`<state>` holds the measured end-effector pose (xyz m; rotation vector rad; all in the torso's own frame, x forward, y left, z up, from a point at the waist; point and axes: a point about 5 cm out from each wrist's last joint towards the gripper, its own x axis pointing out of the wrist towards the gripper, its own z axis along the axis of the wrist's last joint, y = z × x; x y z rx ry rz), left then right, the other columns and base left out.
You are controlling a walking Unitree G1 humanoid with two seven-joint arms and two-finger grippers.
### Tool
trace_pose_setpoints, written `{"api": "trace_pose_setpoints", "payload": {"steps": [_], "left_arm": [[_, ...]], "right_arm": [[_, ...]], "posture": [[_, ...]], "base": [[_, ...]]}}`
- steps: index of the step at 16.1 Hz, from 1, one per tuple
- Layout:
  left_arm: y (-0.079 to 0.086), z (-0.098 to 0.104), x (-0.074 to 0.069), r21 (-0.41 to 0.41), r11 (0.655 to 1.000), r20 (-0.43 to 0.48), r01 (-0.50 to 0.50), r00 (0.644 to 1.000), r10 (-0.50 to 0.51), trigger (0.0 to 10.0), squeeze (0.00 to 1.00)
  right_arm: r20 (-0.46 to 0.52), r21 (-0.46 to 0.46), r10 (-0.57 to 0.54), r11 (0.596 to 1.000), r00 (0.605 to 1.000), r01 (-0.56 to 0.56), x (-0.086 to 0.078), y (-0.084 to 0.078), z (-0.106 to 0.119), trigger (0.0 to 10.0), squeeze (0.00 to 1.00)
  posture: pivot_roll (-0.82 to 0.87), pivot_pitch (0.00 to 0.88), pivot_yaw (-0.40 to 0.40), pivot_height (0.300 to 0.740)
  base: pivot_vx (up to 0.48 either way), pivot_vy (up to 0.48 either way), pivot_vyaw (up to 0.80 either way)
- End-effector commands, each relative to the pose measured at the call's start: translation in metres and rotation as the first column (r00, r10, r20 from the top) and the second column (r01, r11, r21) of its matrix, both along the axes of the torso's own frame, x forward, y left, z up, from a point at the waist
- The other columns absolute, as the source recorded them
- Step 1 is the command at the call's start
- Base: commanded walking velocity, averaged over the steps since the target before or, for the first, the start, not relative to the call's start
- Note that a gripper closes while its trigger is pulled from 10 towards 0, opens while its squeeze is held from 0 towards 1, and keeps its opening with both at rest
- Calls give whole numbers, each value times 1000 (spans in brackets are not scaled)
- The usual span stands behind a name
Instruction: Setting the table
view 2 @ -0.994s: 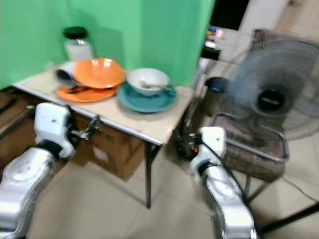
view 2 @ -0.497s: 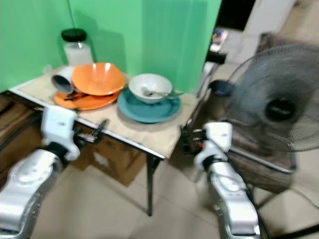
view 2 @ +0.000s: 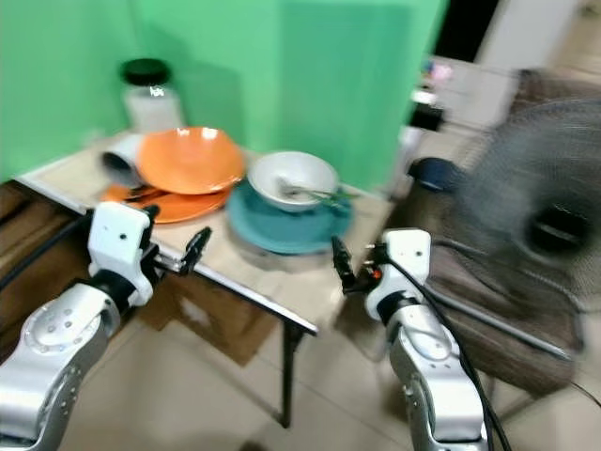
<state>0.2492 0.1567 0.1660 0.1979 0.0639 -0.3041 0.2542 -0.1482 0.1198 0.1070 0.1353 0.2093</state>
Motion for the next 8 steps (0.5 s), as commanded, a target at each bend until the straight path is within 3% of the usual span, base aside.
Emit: {"api": "trace_pose_setpoints", "payload": {"steps": [1, 8], "left_arm": [[8, 2, -1, 15, 1000, 2, -24, 1000, 24, 10000, 0], [5, 1, -1, 20, 1000, -4, 1, 1000, -1, 10000, 0]], "right_arm": [[31, 21, 29, 999, 999, -29, 4, 10, 6, 10000, 0], [118, 95, 25, 995, 993, -36, 7, 7, 24, 10000, 0]], "posture": [[147, 0, -44, 740], [146, 0, -40, 740]], "base": [[315, 0, 444], [308, 0, 0]]}}
